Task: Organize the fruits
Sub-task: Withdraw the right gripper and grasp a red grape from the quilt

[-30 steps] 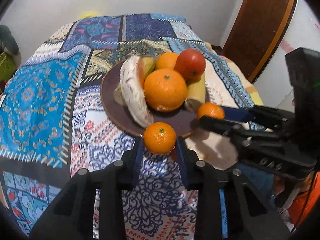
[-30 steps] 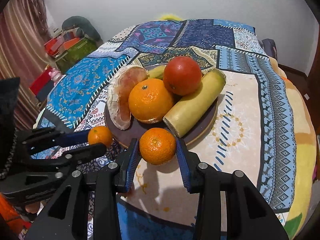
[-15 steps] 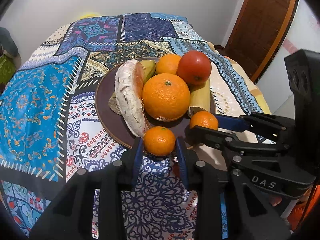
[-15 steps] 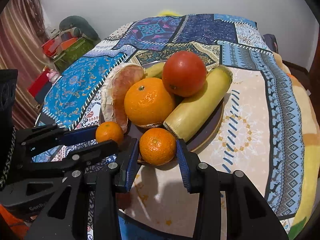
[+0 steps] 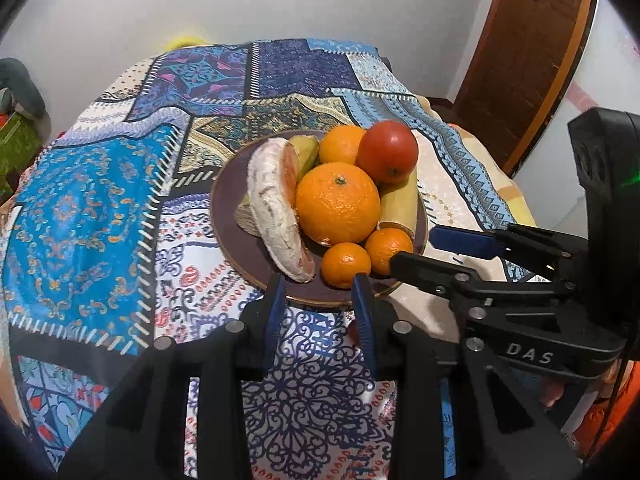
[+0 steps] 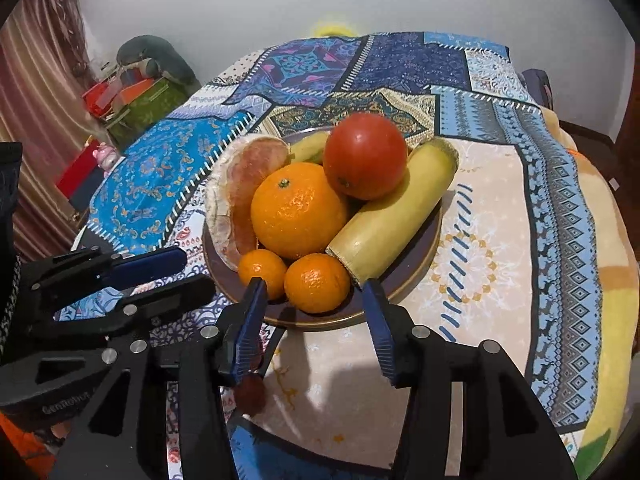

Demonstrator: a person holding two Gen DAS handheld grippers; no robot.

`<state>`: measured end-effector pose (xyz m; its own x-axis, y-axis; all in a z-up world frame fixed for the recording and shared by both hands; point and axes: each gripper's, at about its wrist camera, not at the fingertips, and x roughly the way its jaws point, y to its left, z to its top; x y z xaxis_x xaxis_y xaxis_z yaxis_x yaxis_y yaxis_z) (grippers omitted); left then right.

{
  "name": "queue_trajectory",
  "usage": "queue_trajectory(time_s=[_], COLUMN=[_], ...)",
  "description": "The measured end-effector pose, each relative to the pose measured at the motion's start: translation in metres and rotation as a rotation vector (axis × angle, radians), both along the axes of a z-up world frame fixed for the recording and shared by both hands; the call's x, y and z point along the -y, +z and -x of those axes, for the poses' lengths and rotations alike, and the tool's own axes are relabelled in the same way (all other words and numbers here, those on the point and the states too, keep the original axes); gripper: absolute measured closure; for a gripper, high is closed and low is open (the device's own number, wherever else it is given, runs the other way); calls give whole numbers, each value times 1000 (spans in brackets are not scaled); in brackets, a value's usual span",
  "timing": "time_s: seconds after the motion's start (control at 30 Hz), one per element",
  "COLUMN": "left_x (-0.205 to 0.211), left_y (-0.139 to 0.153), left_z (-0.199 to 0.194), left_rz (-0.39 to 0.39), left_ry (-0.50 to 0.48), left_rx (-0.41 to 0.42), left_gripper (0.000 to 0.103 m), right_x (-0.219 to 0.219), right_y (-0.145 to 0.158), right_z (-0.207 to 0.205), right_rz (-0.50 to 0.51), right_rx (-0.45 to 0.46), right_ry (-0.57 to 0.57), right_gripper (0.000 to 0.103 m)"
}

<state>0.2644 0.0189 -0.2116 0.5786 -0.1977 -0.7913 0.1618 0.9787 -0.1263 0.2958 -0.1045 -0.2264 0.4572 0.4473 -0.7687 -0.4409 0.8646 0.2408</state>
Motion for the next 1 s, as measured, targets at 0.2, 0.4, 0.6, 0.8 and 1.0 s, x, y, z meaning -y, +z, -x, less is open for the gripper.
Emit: queue_trajectory(time_s=[0.2, 0.4, 0.6, 0.8, 1.0], left_x=[-7, -12, -19, -27, -30], left_y=[15, 25, 20, 8, -9], left_z=[17, 37, 48, 54, 52], left_rz=[-10, -38, -50, -48, -25], left_ry=[27, 48, 77, 95, 88], left_rx=[24, 48, 24, -17, -71], left_gripper=[64, 51, 40, 38, 38], right_x=[0, -1, -7, -23, -31], right_y=[17, 18, 10, -11, -28], right_z=[16, 33, 45, 48, 48], right_rz=[8, 43, 52, 73, 92], right_rx=[39, 45, 13, -37, -70], right_ry=[19, 37, 69, 114, 135], right_gripper=[57, 57, 57, 64, 84])
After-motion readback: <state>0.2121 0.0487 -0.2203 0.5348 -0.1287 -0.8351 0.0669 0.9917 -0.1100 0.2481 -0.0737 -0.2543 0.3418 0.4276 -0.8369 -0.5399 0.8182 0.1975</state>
